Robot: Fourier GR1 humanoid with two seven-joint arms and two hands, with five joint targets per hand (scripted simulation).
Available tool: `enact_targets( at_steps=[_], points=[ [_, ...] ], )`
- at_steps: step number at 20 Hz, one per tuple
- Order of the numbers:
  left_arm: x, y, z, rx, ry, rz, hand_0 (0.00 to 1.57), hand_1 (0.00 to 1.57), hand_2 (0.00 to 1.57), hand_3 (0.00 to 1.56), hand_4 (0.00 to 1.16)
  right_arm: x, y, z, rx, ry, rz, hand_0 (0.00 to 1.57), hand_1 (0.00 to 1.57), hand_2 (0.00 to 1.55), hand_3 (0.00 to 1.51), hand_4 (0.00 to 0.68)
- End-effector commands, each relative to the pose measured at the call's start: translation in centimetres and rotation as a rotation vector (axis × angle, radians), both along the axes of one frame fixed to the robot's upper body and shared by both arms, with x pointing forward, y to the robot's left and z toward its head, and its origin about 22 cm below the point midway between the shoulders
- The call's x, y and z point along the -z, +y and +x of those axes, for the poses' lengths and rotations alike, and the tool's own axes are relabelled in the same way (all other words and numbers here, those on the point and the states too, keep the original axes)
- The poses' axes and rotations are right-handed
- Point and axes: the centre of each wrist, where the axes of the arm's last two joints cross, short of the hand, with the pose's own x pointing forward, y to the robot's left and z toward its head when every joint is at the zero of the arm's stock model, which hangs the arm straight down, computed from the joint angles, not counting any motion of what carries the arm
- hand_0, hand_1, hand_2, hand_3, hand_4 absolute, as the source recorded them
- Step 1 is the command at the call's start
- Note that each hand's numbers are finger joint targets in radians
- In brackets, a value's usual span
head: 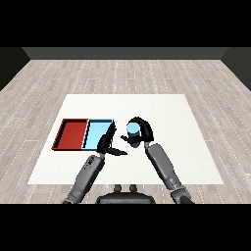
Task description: Pick the blue can and put it in the blue box
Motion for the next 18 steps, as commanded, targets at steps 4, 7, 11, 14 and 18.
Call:
enact_targets(
  at_steps=[4, 7, 11, 14, 18],
  points=[
    [1.9, -0.8, -0.9, 0.02, 0.03, 0.004, 0.0, 0.0, 0.0, 0.0, 0.0, -0.7, 2.4, -0.8, -0.034, 0.002, -0.005, 1.44, 1.44, 1.46, 1.43, 0.619],
    [1.6, -2.8, 2.0, 0.02, 0.035, -0.002, 0.0, 0.0, 0.0, 0.0, 0.0, -1.8, 1.5, -0.7, -0.033, -0.015, -0.012, 1.43, 1.43, 1.46, 1.43, 0.613],
    [-0.2, -2.5, 0.9, 0.026, 0.051, -0.009, 0.0, 0.0, 0.0, 0.0, 0.0, 0.1, 0.6, -0.4, -0.037, -0.026, -0.019, 1.44, 1.44, 1.46, 1.42, 0.613],
    [1.4, -3.0, 2.4, 0.024, 0.044, -0.002, 0.0, 0.0, 0.0, 0.0, 0.0, -2.3, 2.8, -1.5, -0.064, -0.049, 0.002, 1.43, 1.43, 1.46, 1.42, 0.612],
    [1.3, -3.6, 0.1, 0.027, 0.028, -0.007, 0.0, 0.0, 0.0, 0.0, 0.0, -0.1, 2.7, -2.9, -0.071, -0.025, -0.02, 1.43, 1.43, 1.46, 1.42, 0.622]
  ],
)
